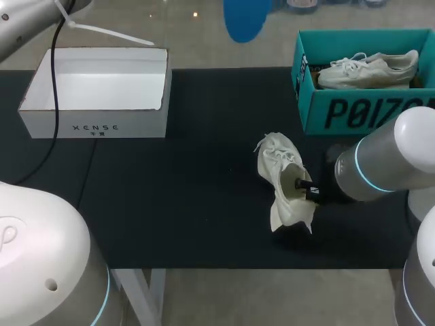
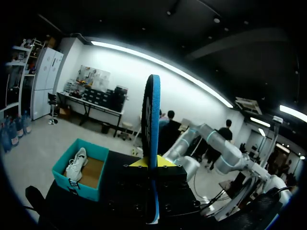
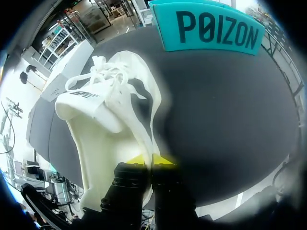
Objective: Take the shoe out of the shoebox, open the shoe tongue, remove and reinsert the insole, then place the shoe into the shoebox
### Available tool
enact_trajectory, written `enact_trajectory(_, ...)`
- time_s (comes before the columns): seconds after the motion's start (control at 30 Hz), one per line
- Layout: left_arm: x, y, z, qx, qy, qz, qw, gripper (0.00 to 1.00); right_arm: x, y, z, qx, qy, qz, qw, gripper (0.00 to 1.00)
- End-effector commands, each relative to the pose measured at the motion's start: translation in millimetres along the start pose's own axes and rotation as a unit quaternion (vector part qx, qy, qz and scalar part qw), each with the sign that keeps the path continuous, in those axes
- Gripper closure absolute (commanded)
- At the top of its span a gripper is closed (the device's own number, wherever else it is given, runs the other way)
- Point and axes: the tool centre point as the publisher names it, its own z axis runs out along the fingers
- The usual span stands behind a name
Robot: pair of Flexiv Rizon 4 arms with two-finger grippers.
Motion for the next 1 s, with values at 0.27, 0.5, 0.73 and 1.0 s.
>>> enact_trajectory(0.27, -0.9, 0.0, -0.4, 0.0, 0.001, 0.0, 1.0, 1.0, 8.2, 4.9, 12.6, -0.003, -0.018, -0.004, 1.0, 0.0)
enact_trajectory(0.5, -0.9, 0.0, -0.4, 0.0, 0.001, 0.0, 1.0, 1.0, 12.3, 9.2, -9.2, -0.025, -0.017, -0.008, 1.0, 0.0)
enact_trajectory(0.73, -0.9, 0.0, -0.4, 0.0, 0.001, 0.0, 1.0, 1.0, 19.3, 26.5, -53.1, -0.074, -0.005, -0.019, 0.997, 0.0)
enact_trajectory(1.0, -0.9, 0.0, -0.4, 0.0, 0.001, 0.0, 1.0, 1.0, 28.0, 47.4, -92.1, -0.061, 0.031, -0.071, 0.995, 0.0)
